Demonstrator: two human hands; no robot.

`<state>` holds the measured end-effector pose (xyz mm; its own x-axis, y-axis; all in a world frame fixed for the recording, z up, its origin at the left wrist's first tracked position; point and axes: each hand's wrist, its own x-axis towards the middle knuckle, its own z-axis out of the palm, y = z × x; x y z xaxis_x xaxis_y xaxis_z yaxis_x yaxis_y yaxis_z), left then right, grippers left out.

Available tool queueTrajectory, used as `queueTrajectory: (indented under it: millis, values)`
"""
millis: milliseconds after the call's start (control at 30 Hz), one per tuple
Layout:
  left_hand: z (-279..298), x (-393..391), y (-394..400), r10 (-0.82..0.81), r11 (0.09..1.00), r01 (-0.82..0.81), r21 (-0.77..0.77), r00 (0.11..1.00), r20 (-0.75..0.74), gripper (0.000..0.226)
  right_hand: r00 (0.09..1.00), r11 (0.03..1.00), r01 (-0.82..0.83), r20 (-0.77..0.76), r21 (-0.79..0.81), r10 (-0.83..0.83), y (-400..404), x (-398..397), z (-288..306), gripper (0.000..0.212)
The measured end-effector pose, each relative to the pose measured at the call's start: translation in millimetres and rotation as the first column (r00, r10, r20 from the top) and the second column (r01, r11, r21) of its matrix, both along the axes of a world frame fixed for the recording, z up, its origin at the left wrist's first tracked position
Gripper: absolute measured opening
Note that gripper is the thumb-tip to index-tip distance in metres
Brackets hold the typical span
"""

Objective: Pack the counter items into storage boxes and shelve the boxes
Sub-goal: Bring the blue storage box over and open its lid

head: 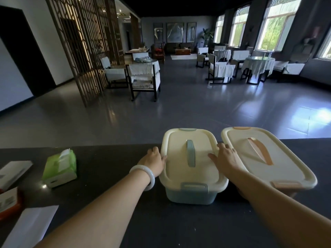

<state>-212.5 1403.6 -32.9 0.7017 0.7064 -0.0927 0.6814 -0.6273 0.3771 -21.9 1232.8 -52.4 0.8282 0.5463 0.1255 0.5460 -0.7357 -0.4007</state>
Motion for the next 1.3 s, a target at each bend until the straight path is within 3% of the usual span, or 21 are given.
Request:
queueTrajectory:
  millis: [133, 233, 467, 867, 1300]
  values:
    - [-13, 28, 13, 0.07, 0.992, -0.067, -0.103, 0.997, 0.02, 0.05, 0.974, 0.995, 0.056, -0.222, 0.076, -0.038, 18, 19, -15, 0.062]
    - [-24, 40, 12, 0.113, 0.98, -0.106, -0.167, 0.993, 0.032, 0.049, 0.95, 0.983, 0.096, -0.31, 0.158, -0.043, 24, 22, -25, 0.06]
    - [-34, 28, -1, 0.238, 0.94, -0.201, -0.274, 0.965, 0.107, 0.043, 0.954, 0.988, 0.104, -0.292, 0.112, -0.067, 12, 10, -28, 0.057]
    - [-43, -79, -50, 0.286, 0.919, -0.217, -0.329, 0.942, 0.178, 0.04, 0.941, 0.994, 0.048, -0.337, 0.093, -0.014, -34, -97, -17, 0.053]
    - [-41, -273, -61, 0.274, 0.936, -0.2, -0.289, 0.93, 0.245, 0.037, 0.944, 0.993, 0.033, -0.329, 0.113, 0.007, -44, -278, -16, 0.052]
